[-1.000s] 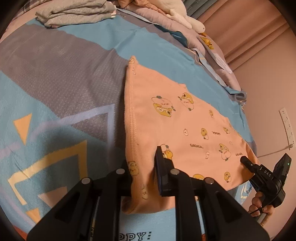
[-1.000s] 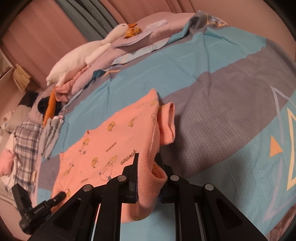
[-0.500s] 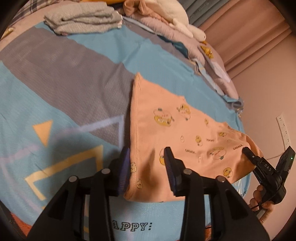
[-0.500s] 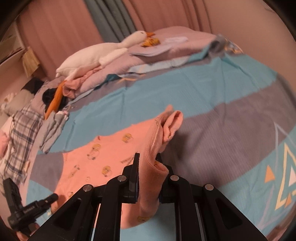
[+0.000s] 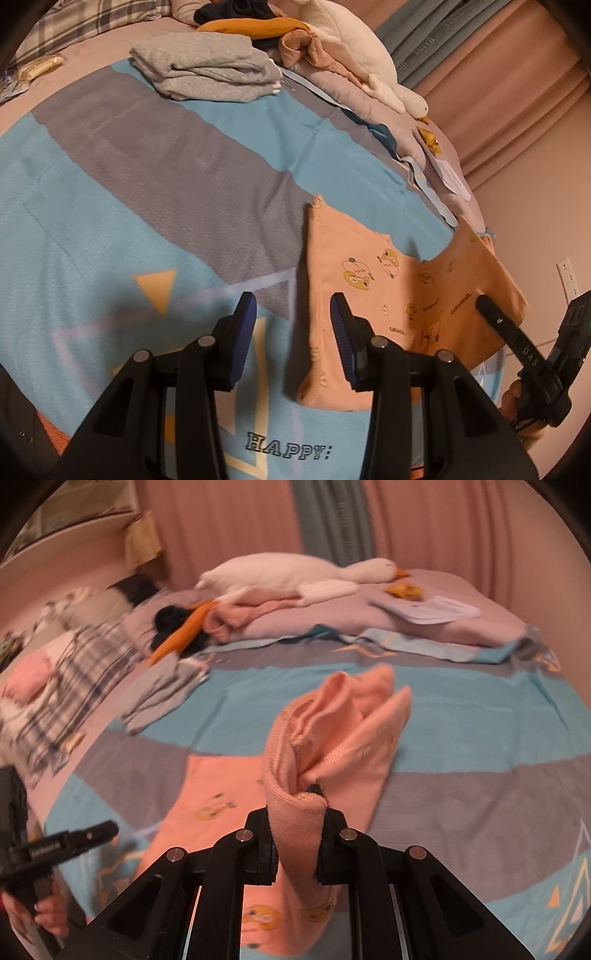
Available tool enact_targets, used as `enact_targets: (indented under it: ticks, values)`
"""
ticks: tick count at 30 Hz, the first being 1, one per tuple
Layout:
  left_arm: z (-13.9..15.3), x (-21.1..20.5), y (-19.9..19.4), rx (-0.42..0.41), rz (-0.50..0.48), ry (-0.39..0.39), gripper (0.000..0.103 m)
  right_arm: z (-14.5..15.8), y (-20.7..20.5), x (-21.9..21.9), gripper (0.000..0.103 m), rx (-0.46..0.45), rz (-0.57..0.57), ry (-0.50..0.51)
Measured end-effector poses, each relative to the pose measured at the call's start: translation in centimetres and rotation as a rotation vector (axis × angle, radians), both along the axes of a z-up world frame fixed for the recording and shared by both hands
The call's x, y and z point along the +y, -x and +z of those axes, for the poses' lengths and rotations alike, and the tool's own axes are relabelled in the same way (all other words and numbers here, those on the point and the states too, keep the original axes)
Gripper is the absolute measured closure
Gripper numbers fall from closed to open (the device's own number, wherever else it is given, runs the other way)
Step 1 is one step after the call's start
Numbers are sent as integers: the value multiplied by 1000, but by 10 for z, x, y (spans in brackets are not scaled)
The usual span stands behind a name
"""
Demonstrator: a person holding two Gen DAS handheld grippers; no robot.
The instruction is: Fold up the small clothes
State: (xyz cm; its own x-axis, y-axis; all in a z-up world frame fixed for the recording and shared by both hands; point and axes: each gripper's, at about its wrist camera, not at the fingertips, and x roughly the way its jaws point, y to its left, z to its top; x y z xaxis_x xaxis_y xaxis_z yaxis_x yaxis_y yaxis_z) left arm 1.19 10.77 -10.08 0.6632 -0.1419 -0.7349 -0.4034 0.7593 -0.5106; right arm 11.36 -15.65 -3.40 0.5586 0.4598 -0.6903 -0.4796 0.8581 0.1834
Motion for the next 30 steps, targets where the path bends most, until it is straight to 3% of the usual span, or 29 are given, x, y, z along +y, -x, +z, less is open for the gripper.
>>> enact_targets:
  ticks: [5, 8, 15, 23, 30]
  values:
    - [0, 4, 3, 3, 9, -4, 62, -12, 11, 33, 88, 25, 120, 44]
    - [-2, 6, 3, 9, 13, -10, 62, -31, 14, 51, 88, 86, 190, 72]
    - [-7, 10, 4, 27, 18, -11, 61, -70, 19, 71, 88, 156, 235, 177]
    - [-7, 9, 2, 29, 8, -13, 59, -71, 15, 69, 88, 193, 239, 140]
    - [-2, 2, -4, 5, -17, -11, 45, -54, 16, 47, 81, 214, 232, 59]
